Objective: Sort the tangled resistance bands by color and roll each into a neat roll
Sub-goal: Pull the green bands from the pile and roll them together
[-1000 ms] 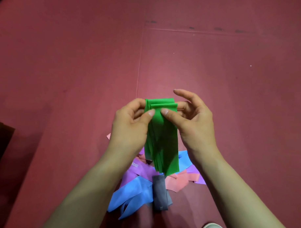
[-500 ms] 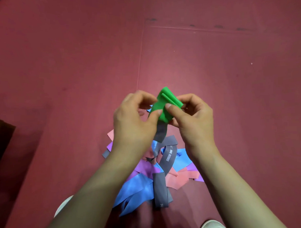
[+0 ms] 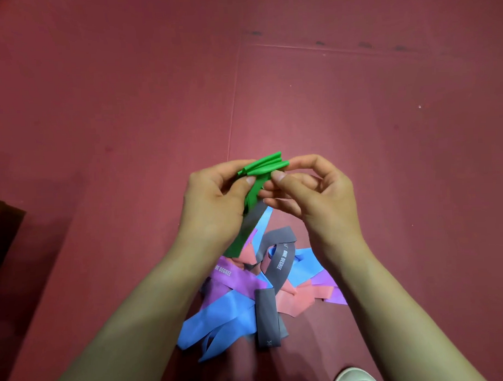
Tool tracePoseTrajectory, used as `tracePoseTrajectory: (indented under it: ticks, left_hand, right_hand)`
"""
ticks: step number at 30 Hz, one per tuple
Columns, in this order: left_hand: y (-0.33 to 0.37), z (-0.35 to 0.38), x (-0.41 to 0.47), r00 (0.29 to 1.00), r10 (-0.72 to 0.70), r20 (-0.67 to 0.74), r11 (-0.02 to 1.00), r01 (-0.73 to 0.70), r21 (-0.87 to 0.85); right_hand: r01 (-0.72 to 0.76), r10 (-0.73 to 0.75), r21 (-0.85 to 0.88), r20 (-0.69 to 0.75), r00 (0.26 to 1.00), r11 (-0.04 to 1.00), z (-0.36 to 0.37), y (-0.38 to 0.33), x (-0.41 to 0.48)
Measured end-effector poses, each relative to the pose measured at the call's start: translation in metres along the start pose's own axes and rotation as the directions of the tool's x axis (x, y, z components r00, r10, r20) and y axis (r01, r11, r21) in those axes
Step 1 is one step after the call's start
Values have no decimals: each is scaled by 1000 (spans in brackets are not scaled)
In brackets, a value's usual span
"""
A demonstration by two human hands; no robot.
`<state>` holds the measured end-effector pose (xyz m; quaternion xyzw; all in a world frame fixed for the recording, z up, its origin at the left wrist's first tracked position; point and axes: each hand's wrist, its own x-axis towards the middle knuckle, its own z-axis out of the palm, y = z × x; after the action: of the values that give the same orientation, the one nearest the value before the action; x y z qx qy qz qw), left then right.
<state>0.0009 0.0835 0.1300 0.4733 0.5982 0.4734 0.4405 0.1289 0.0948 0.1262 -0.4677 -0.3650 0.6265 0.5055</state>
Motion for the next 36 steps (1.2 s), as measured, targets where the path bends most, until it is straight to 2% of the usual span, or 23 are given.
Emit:
tracePoseTrajectory:
  ticks: [3, 6, 10, 17, 22, 29, 36]
  left_hand:
    - [0, -1, 0, 1000, -11, 3, 1000, 11, 12]
    - [0, -3, 1, 999, -51, -6, 999, 51, 3]
    - [1, -1, -1, 988, -139, 63, 985, 145, -91]
    - [-2, -3, 1, 973, -228, 29, 944, 229, -239]
    - [0, 0, 2, 939, -326, 108, 850, 341, -400]
    - [-1, -1, 3, 922, -347, 173, 802, 387, -456]
    - [1, 0, 1, 914, -371, 164, 749, 399, -529]
  right_hand:
    - [71, -77, -156, -33, 997, 985, -1, 1, 0]
    - [156, -185, -368, -46, 982, 917, -4, 3, 2]
    - [247, -280, -472, 1, 960, 846, -5, 1, 2]
    - [219, -263, -382, -68, 962, 898, -6, 2, 5]
    - [174, -226, -324, -131, 965, 930, -9, 4, 8]
    - [174, -225, -307, -138, 965, 936, -10, 5, 8]
    - [153, -192, -250, -141, 971, 956, -11, 5, 8]
